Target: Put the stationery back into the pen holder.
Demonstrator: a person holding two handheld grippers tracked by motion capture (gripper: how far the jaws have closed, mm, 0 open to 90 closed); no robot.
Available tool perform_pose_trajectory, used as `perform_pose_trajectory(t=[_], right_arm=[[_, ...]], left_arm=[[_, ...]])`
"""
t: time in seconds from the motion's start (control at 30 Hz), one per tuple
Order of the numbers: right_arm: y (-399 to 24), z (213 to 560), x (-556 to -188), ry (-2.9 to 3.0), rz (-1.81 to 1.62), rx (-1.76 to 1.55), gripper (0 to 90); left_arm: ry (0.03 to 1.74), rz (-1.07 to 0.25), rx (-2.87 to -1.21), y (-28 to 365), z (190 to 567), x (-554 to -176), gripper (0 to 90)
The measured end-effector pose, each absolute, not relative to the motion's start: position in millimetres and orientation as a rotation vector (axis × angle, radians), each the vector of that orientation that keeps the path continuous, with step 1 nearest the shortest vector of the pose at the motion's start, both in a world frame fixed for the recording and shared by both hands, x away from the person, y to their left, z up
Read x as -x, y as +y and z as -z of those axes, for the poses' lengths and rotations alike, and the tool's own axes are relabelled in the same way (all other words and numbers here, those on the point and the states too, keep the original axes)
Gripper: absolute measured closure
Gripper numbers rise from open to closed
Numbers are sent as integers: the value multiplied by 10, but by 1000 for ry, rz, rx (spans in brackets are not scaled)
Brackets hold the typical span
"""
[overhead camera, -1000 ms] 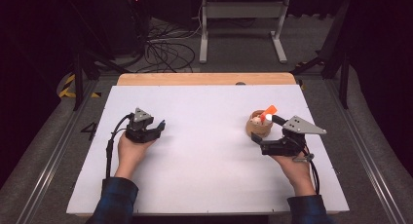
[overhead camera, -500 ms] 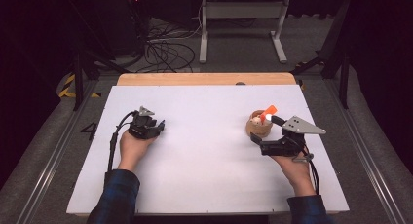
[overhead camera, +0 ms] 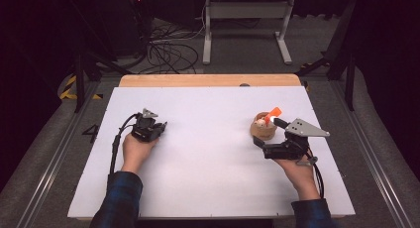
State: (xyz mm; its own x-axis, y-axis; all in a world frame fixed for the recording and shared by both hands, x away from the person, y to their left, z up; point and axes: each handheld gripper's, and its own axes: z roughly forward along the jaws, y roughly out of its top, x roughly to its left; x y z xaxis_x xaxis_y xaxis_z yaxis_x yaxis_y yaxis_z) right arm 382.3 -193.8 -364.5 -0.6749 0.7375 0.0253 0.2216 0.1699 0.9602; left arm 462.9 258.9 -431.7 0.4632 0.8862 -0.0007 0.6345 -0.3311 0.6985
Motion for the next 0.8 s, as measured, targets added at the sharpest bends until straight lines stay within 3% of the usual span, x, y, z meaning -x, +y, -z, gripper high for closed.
perform_pose_trajectory(t=[0.4,0.8], right_arm=[[-1864,3668,-3827,2038,-1521,-889,30],[-1773,3696,-3824,2070,-1534,-896,55]], left_arm=[[1242,-435,-2067,2614,4278,-4641,804],[1054,-403,-2004,2313,4088,-4455,803]])
